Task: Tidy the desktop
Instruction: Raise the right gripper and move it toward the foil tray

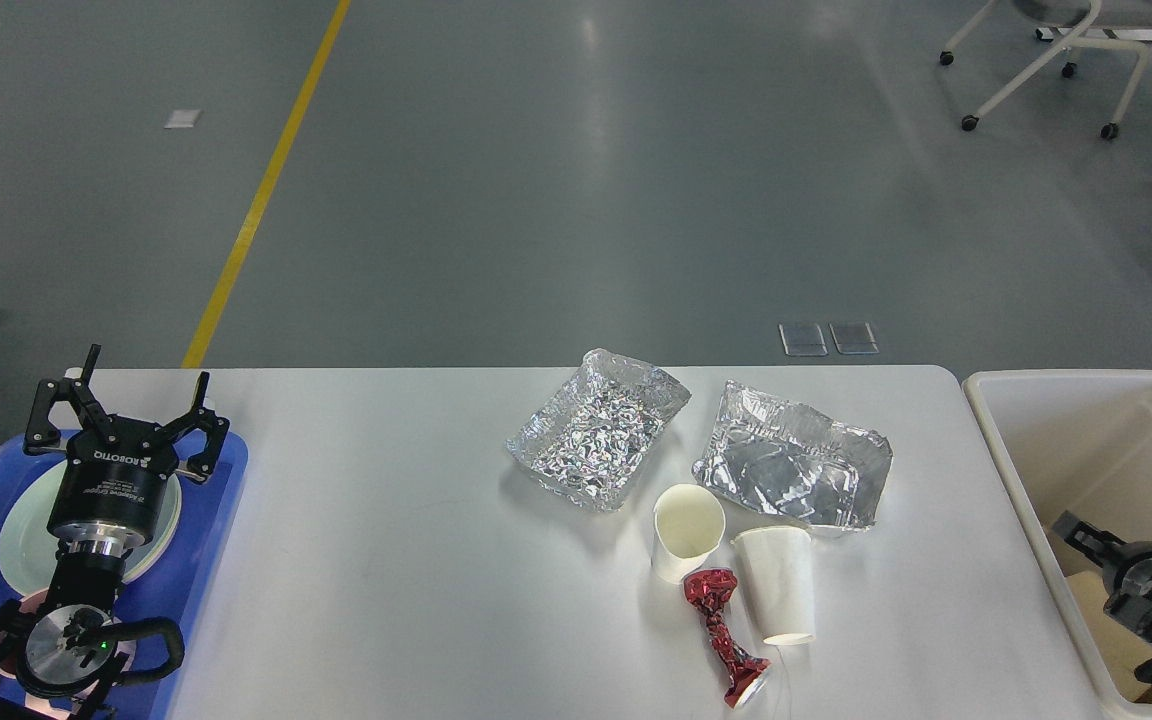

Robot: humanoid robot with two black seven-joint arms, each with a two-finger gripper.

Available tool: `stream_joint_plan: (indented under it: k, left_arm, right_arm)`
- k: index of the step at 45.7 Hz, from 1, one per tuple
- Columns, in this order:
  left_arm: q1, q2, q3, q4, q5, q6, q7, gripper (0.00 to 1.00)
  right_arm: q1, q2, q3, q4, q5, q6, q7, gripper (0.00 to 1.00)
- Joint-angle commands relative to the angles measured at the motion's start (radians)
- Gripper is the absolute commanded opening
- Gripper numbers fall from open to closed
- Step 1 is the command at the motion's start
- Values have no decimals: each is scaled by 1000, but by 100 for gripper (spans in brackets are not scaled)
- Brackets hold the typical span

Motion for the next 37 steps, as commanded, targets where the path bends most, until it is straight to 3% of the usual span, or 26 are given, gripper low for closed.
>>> stream_joint_plan:
  k: [1, 11, 18, 28, 37]
  left_arm:
    - [0, 0, 0, 0, 0, 0, 0, 96]
    - [0, 0, 0, 0, 0, 0, 0, 96]
    - [0, 0, 0, 0, 0, 0, 2, 96]
    - [0, 0, 0, 0, 0, 0, 2, 96]
    - [0, 0, 0, 0, 0, 0, 2, 96]
  right_arm:
    - [122, -61, -2, 146, -125, 16, -28, 100]
    - [381, -126, -64, 365, -209, 150, -167, 100]
    - [657, -112, -229, 486, -200, 361, -169, 100]
    - [918, -78, -265, 577, -199, 682, -171, 100]
    - [1151, -60, -340, 735, -197, 797, -172, 100]
